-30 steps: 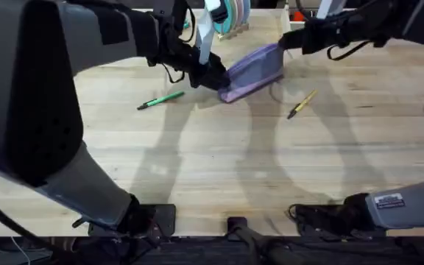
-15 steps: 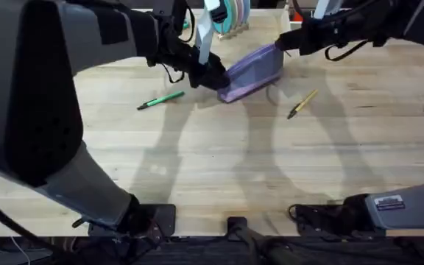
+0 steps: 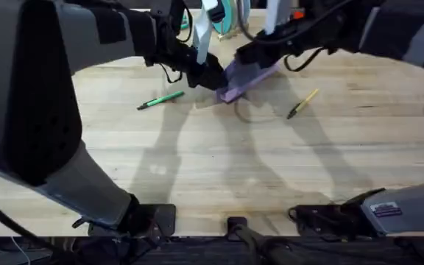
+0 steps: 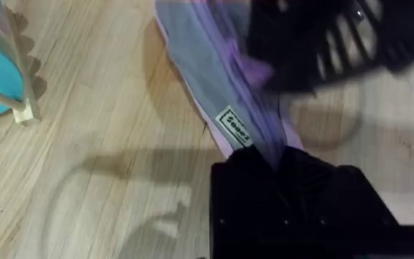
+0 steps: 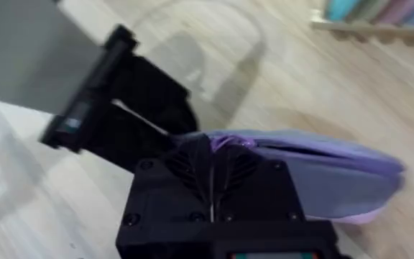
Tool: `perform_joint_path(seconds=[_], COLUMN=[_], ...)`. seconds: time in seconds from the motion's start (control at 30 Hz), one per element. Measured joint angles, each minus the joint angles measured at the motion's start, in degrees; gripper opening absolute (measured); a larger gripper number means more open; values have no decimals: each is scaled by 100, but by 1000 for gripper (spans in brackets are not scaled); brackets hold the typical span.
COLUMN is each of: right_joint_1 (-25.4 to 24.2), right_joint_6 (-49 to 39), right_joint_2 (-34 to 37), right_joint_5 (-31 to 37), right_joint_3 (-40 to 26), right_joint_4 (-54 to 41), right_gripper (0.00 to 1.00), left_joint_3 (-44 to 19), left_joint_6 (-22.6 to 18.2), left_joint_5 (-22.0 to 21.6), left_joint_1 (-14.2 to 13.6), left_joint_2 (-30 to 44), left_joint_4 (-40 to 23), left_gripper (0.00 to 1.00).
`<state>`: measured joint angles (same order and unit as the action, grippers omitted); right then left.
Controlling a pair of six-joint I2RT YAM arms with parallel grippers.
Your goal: Unzip the bag, pick up the pens from the table one at a time and place them inside, then zip the bag closed.
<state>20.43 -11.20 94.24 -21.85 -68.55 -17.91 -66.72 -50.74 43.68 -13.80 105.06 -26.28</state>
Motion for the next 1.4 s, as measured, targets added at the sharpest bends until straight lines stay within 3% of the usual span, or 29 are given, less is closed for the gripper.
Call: perform_joint_path(seconds=[0.2, 0.4, 0.67, 0.83, 0.87, 1.03, 1.07, 1.4], right_joint_1=[564, 817, 809, 552, 490, 118, 41, -462], right_joint_6=[243, 459, 554, 595, 619, 629, 601, 127], right_joint_2=[1, 0, 0, 0, -11, -398, -514, -1016], right_joint_5=[171, 302, 258, -68, -153, -511, -542, -283], right_joint_3=[4, 9, 11, 11, 11, 15, 15, 15], right_joint_4=[30, 16, 4, -15, -20, 0, -15, -461], right_gripper=[32, 32, 32, 47, 137, 866, 962, 996], left_joint_3=[2, 1, 2, 2, 2, 2, 0, 1], left_joint_6=[0, 0, 0, 0, 0, 0, 0, 0], left_joint_5=[2, 2, 4, 20, 20, 22, 22, 22], left_joint_1=[24, 24, 24, 22, 22, 3, 2, 2], left_joint_2=[0, 0, 0, 0, 0, 0, 0, 0], left_joint_4=[-13, -27, -28, 0, 13, 18, 18, 18], left_gripper=[42, 42, 42, 42, 42, 42, 42, 42])
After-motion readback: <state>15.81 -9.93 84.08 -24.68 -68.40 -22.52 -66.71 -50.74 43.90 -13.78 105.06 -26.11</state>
